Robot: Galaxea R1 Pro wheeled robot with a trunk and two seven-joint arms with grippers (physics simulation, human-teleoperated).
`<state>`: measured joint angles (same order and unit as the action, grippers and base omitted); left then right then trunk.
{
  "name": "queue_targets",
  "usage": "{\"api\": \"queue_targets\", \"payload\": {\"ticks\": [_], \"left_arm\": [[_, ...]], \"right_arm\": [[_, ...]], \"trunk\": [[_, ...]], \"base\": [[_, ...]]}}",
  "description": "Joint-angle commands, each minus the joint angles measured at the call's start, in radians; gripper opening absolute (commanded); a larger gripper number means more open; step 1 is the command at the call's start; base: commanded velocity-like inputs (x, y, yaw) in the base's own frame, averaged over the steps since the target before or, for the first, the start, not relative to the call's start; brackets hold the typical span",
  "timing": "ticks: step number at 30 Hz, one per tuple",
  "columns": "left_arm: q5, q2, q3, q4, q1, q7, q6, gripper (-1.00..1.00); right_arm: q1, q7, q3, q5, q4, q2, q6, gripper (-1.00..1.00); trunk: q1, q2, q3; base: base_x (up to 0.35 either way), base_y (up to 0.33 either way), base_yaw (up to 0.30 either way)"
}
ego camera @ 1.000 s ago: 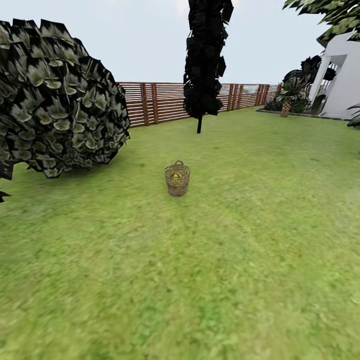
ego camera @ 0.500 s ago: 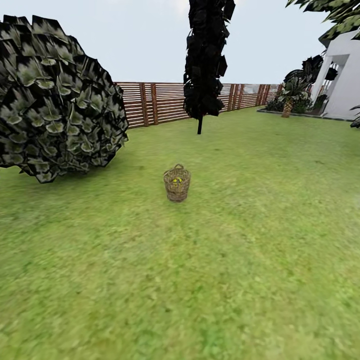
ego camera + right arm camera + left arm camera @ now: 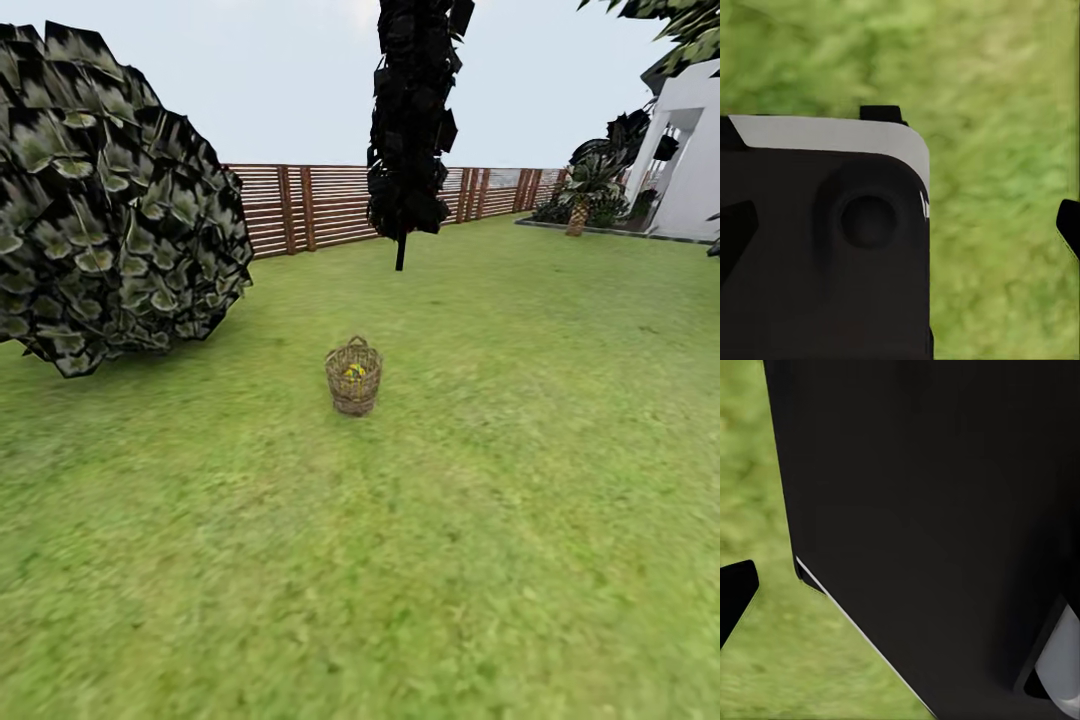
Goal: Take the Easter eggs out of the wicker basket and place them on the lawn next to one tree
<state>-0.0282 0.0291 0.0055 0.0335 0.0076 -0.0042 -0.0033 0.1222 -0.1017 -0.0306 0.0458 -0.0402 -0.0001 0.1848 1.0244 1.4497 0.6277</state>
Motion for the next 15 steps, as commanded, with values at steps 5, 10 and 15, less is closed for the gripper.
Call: {"api": "queue_targets", "payload": {"ticks": [5, 10, 15], "left_arm": [[-0.003, 0.001, 0.0, 0.002, 0.0, 0.0, -0.001, 1.0], [-0.003, 0.001, 0.0, 0.002, 0.0, 0.0, -0.001, 1.0], [-0.003, 0.001, 0.0, 0.002, 0.001, 0.0, -0.001, 1.0]], "right_arm": [[0.001, -0.002, -0.002, 0.006, 0.001, -0.005, 0.007, 1.0], [0.001, -0.001, -0.002, 0.006, 0.0, -0.008, 0.007, 1.0], [0.001, -0.001, -0.001, 0.008, 0.0, -0.009, 0.007, 1.0]], "trunk": [[0.001, 0.0, 0.001], [0.001, 0.0, 0.001], [0.001, 0.0, 0.001]], "base": [[0.341, 0.0, 0.0], [0.341, 0.0, 0.011], [0.341, 0.0, 0.154]]}}
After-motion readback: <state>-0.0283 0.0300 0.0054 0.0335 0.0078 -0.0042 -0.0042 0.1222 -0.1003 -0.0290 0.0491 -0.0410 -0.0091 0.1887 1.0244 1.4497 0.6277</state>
